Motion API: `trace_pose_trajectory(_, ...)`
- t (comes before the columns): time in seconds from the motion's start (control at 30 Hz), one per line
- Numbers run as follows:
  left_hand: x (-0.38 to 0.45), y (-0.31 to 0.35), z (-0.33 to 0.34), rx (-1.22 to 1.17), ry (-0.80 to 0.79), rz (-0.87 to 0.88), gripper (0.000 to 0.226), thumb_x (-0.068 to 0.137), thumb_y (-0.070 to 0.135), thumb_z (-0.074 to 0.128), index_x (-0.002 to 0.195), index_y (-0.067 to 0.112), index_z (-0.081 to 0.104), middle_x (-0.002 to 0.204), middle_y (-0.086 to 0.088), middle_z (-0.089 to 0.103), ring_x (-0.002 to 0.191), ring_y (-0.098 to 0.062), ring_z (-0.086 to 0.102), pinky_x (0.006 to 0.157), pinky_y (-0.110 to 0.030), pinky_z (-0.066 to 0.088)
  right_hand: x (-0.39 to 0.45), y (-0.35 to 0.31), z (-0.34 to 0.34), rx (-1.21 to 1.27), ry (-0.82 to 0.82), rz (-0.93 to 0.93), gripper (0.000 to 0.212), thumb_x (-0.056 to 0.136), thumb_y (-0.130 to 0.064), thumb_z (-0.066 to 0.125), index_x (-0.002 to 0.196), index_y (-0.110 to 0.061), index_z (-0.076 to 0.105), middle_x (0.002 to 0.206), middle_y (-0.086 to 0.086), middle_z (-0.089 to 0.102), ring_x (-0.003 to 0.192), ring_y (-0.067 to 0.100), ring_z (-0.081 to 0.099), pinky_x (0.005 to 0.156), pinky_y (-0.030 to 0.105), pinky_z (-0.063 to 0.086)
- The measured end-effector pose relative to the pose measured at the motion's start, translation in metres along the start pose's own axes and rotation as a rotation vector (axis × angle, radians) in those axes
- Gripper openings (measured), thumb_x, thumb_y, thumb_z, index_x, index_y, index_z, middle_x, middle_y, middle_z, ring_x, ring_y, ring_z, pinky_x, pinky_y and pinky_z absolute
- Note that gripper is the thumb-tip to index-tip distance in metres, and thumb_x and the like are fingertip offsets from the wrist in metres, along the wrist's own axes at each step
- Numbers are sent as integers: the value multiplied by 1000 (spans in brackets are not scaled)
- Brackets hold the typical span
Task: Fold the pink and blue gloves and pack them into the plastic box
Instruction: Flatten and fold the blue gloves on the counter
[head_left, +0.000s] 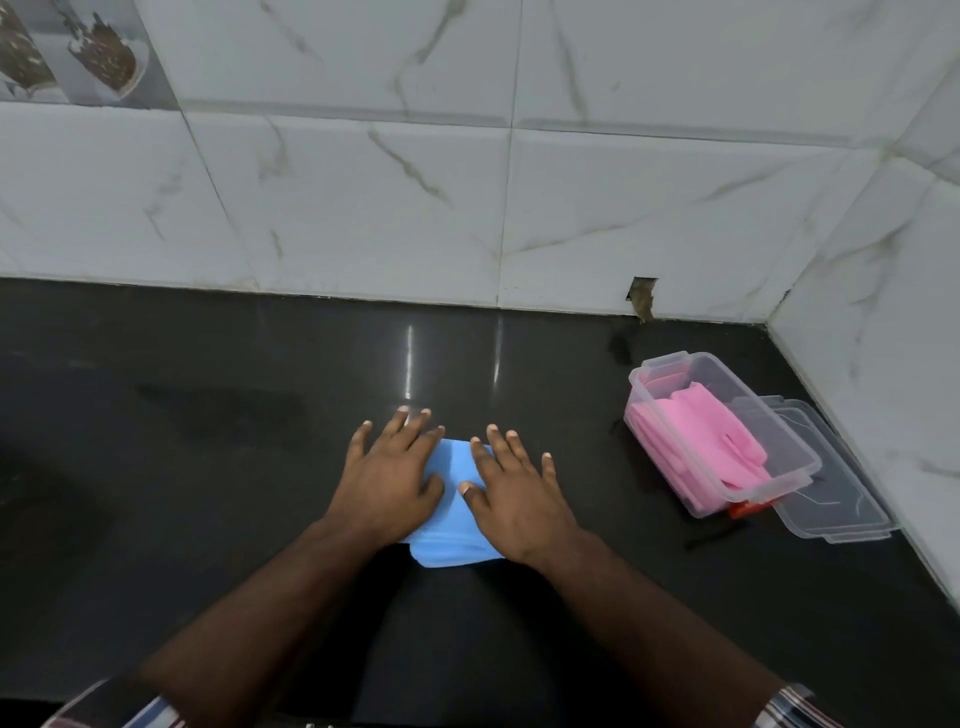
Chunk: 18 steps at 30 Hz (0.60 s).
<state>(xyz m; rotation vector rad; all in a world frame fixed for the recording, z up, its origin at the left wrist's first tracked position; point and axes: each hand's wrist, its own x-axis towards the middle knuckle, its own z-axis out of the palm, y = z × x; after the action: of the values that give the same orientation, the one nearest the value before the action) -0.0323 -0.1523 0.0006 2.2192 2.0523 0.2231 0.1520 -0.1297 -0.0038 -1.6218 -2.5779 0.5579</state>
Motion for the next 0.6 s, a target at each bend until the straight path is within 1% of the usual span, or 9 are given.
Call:
trace_pose_trajectory(0.07,8,27,-2,-107,65,17,65,85,40,40,147,23,47,159,2,39,151,-20,26,121,-48,19,-6,15,-19,40,37,10,65,100,-41,39,157,-21,14,166,0,4,153,18,-1,120,53,7)
trace_pose_trajectory(0.13,16,61,0,-314,94,18,58,87,34,48,143,20,53,150,-2,52,144,-22,41,116,-39,29,-12,35,-40,73,95,31,69,96,-37,47,156,-20,17,165,1,10,152,19,5,120,50,11)
trace_pose_trajectory(0.2,24,97,-1,-554,26,-24,52,92,28,57,143,19,53,141,-4,60,134,-21,52,108,-27,36,-21,60,-64,106,178,73,70,94,-36,54,155,-17,24,164,4,19,151,22,14,121,47,17)
trace_pose_trajectory(0.3,37,143,-2,-714,-142,-80,54,95,30,62,147,24,49,141,4,60,129,-14,55,99,-16,36,-37,112,-100,197,318,224,60,91,-33,60,145,-15,42,145,8,51,134,27,47,110,40,38)
trace_pose_trajectory(0.37,47,170,-1,-779,-234,-90,58,95,32,62,150,25,44,146,6,55,131,-11,53,103,-18,36,-46,150,-123,180,402,327,47,89,-32,60,133,-17,51,124,8,63,114,28,61,94,36,46)
trace_pose_trajectory(0.4,51,182,-2,-818,-275,-89,59,95,31,63,150,23,43,148,6,53,132,-11,52,106,-21,36,-49,169,-132,158,425,381,45,89,-30,60,131,-14,53,123,10,63,113,29,60,93,37,46)
trace_pose_trajectory(0.47,61,202,4,-905,-333,-86,58,94,27,64,148,19,45,144,10,53,129,-8,53,111,-26,37,-53,199,-145,135,409,505,52,89,-26,60,137,-7,50,137,16,55,125,33,52,102,42,42)
trace_pose_trajectory(0.53,71,214,13,-956,-365,-74,53,86,33,66,138,25,57,132,18,61,122,-5,58,112,-35,41,-57,217,-149,165,336,613,61,90,-27,59,145,-7,42,147,15,47,132,32,47,106,42,40)
trace_pose_trajectory(0.6,85,213,39,-1020,-382,-68,57,75,44,66,129,29,62,124,18,69,117,-6,64,109,-43,46,-59,222,-145,204,288,626,54,89,-28,60,139,-9,49,137,15,57,120,31,56,92,37,45)
